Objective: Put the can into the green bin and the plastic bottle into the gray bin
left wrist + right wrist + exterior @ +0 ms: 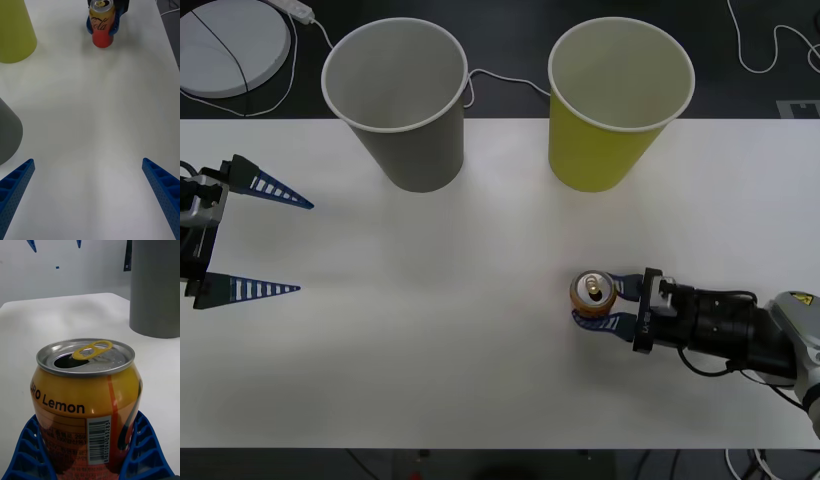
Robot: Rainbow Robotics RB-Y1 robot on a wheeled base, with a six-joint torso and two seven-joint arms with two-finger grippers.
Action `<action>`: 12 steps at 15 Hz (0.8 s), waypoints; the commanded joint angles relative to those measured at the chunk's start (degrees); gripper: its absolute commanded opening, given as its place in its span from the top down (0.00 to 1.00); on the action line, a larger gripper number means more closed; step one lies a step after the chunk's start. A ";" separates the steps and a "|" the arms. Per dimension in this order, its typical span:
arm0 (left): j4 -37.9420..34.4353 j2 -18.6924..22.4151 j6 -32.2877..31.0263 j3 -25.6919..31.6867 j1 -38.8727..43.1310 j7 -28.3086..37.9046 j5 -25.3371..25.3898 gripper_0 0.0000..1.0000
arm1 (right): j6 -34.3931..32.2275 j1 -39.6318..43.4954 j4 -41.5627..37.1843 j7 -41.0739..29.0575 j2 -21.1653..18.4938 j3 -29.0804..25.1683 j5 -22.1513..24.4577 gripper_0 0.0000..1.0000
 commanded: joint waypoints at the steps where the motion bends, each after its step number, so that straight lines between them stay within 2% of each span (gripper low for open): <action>1: 0.00 0.00 0.00 0.00 0.00 0.00 0.00 0.00 | 0.07 2.01 -6.59 -6.48 -2.05 -0.36 1.26 1.00; 4: 0.00 0.00 0.00 0.00 0.00 0.00 0.00 0.00 | 0.59 6.41 -18.10 -16.58 -3.72 -3.96 6.62 1.00; 9: 0.00 0.00 0.00 0.00 0.00 0.00 0.00 0.00 | 1.91 12.39 -37.08 -37.59 -5.13 -9.76 16.38 1.00; 12: 0.00 0.00 0.00 0.00 0.00 0.00 0.00 0.00 | 3.85 13.79 -44.03 -48.84 -8.65 -9.94 18.57 1.00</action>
